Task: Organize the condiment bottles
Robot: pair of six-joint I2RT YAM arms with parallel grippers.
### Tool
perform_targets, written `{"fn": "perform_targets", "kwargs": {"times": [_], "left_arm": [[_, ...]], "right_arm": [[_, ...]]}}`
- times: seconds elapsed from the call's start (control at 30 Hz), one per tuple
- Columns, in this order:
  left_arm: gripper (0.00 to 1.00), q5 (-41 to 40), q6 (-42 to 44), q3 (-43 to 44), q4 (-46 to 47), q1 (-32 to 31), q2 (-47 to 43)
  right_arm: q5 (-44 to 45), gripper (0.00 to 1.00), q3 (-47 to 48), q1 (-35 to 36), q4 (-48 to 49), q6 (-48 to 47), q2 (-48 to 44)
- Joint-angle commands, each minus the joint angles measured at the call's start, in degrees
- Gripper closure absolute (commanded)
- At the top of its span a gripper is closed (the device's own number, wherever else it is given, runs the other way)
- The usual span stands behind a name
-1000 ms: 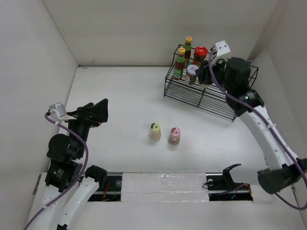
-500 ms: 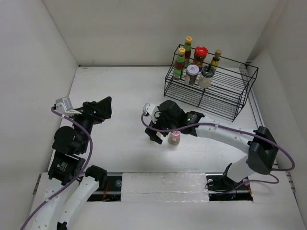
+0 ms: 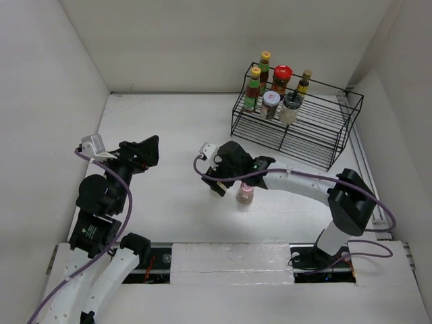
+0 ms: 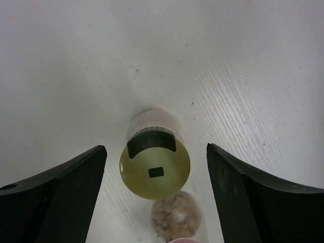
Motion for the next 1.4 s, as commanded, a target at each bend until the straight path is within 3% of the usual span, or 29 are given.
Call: {"fn": "perform_targets", "kwargs": {"times": [0.0, 0.13, 0.2, 0.37, 0.57, 0.83, 1.0, 1.07, 1.27, 1.37], "left_arm": [[0.13, 0.44, 0.86, 1.30, 2.26, 0.36, 0.39], [0.13, 0.96, 0.86, 0.77, 2.26, 0.36, 0.39], [0.13, 0.96, 0.86, 0.77, 2.26, 0.36, 0.39], [0.13, 1.49, 0.86, 0.77, 2.26, 0.36, 0.39], [0.13, 2.02, 0.86, 0.77, 2.26, 0.36, 0.39], [0.13, 2.02, 0.86, 0.77, 2.26, 0.36, -0.13], [0.13, 2.55, 0.34, 0.77, 2.79, 0.36, -0.13], [0.13, 2.55, 0.34, 0.77, 2.79, 0.36, -0.13], [0.13, 3.16, 0.34, 0.77, 2.79, 0.36, -0.13], [0.13, 2.63, 0.34, 0.77, 2.79, 0.36, -0.13]], "right_arm": [[1.70, 0.17, 0.69, -0.37, 3.93, 0.51, 0.94], [1.54, 0.44, 0.17, -0.90, 5.24, 1.65, -0.45], [2.14, 0.50, 0.86, -0.90, 5.77, 1.66, -2.12], [5.83, 0.51, 4.03, -3.00, 4.72, 2.18, -13.18], [7.94, 0.53, 9.38, -16.96, -1.59, 1.57, -21.71], [9.53, 0.53, 7.72, -35.59, -9.69, 3.77, -29.63], [2.16, 0.53, 7.72, -51.04, -8.82, 3.77, -27.71], [0.22, 0.53, 9.12, -53.71, -7.16, 3.77, -25.34], [-3.83, 0.53, 13.87, -54.96, -7.23, 4.29, -17.17], [-3.31, 0.52, 11.52, -54.16, -5.57, 4.29, -16.63]]}}
